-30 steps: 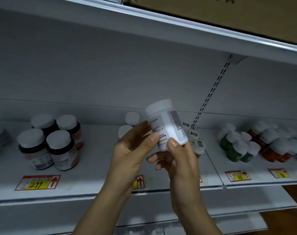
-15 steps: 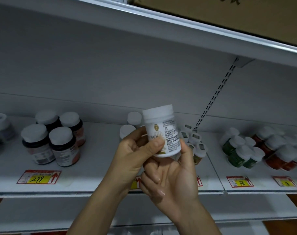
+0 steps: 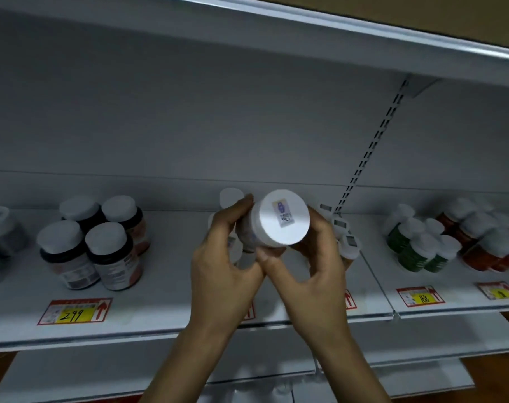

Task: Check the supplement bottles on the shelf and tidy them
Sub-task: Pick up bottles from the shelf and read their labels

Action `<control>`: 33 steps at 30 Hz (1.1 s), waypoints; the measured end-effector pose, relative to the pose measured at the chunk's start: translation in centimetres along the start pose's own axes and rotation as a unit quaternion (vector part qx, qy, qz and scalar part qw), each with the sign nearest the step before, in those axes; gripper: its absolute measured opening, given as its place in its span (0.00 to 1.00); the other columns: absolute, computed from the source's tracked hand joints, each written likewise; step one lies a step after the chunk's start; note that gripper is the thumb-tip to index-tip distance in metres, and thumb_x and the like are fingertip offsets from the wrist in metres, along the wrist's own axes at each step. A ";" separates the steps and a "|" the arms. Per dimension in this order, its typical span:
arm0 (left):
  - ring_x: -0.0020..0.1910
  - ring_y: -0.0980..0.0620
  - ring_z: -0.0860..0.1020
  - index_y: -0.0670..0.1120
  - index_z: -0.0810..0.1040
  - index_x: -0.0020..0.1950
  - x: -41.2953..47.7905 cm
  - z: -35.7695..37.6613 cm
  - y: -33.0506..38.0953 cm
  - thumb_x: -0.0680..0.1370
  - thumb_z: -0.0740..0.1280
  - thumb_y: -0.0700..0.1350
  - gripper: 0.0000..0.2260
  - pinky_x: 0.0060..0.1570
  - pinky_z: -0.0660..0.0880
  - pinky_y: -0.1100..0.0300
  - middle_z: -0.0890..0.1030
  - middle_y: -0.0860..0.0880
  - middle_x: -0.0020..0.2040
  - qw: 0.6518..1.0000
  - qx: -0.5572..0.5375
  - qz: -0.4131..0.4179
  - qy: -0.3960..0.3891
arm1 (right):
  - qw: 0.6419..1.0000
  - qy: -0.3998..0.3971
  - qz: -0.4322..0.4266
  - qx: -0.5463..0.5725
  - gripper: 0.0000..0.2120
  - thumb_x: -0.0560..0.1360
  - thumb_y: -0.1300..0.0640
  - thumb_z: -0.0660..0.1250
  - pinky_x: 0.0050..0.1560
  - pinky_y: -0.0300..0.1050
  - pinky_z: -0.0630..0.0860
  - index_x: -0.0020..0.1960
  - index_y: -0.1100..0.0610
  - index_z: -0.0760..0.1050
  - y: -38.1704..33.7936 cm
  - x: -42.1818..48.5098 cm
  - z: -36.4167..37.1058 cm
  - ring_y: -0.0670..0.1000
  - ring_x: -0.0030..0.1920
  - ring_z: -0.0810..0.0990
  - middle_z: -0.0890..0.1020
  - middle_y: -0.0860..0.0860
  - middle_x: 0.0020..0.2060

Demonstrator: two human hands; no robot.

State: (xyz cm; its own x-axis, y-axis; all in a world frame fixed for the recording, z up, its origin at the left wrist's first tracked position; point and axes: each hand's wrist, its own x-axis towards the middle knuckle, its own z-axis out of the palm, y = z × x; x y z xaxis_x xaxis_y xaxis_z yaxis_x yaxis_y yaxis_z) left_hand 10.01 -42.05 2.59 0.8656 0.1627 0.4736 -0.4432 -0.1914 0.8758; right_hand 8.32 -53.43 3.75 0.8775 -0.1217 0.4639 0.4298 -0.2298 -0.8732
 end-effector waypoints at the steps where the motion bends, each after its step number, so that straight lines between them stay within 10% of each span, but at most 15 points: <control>1: 0.62 0.62 0.75 0.51 0.74 0.65 0.1 -0.1 -0.3 0.67 0.78 0.46 0.28 0.59 0.73 0.65 0.78 0.61 0.61 1.000 0.018 0.007 -0.021 | 1.000 0.020 0.010 -0.001 0.27 0.68 0.53 0.75 0.58 0.40 0.75 0.64 0.45 0.71 0.2 0.2 0.0 0.45 0.60 0.78 0.79 0.39 0.56; 7: 0.61 0.59 0.70 0.56 0.68 0.67 0.1 -1.4 -4.5 0.65 0.72 0.62 0.33 0.56 0.61 0.80 0.68 0.69 0.59 0.988 0.152 0.000 0.012 | 0.988 0.053 0.139 -0.038 0.19 0.68 0.51 0.76 0.48 0.42 0.78 0.55 0.43 0.73 5.1 1.9 -1.6 0.44 0.49 0.81 0.82 0.44 0.47; 15: 0.62 0.51 0.74 0.53 0.72 0.65 -1.0 -0.1 -10.5 0.64 0.76 0.59 0.32 0.55 0.75 0.54 0.75 0.52 0.63 0.974 0.186 -0.129 -0.023 | 0.970 -0.024 0.161 -0.183 0.20 0.68 0.54 0.76 0.45 0.43 0.79 0.55 0.50 0.71 11.3 0.9 0.1 0.45 0.46 0.82 0.78 0.37 0.43; 22: 0.59 0.49 0.76 0.54 0.69 0.65 -1.1 0.3 -10.9 0.72 0.73 0.52 0.24 0.47 0.70 0.59 0.77 0.53 0.60 0.960 0.235 -0.153 0.001 | 0.959 -0.073 0.211 -0.173 0.22 0.68 0.49 0.75 0.50 0.44 0.77 0.55 0.46 0.67 12.3 0.4 1.6 0.48 0.53 0.81 0.78 0.43 0.49; 26: 0.56 0.50 0.77 0.55 0.64 0.66 -1.2 -0.4 -9.6 0.70 0.75 0.52 0.29 0.49 0.74 0.56 0.76 0.56 0.56 0.969 0.184 -0.159 0.041 | 0.962 -0.035 0.159 -0.220 0.40 0.66 0.44 0.77 0.57 0.36 0.68 0.71 0.53 0.64 11.0 -0.3 1.4 0.50 0.65 0.72 0.72 0.50 0.65; 30: 0.53 0.62 0.77 0.58 0.71 0.60 -0.3 -1.6 -6.4 0.64 0.74 0.59 0.27 0.50 0.73 0.69 0.77 0.67 0.53 0.989 0.072 -0.112 0.065 | 0.984 -0.013 0.051 -0.172 0.34 0.68 0.45 0.75 0.57 0.23 0.63 0.66 0.37 0.60 7.5 -1.3 1.3 0.33 0.63 0.67 0.68 0.34 0.62; 33: 0.53 0.59 0.80 0.54 0.76 0.58 0.6 -2.4 -3.6 0.65 0.76 0.56 0.24 0.49 0.76 0.65 0.82 0.59 0.53 0.987 -0.077 -0.131 0.053 | 0.992 -0.038 0.020 -0.116 0.34 0.67 0.42 0.73 0.59 0.24 0.65 0.70 0.43 0.63 4.7 -1.8 2.1 0.34 0.65 0.68 0.69 0.36 0.64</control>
State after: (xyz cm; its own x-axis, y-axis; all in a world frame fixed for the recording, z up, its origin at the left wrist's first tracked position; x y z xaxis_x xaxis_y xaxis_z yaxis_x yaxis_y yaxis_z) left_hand 11.62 -38.94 -0.07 0.9298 0.2882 0.2289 -0.2446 0.0193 0.9694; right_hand 9.25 -52.25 -1.51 0.9104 -0.0650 0.4087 0.3404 -0.4439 -0.8289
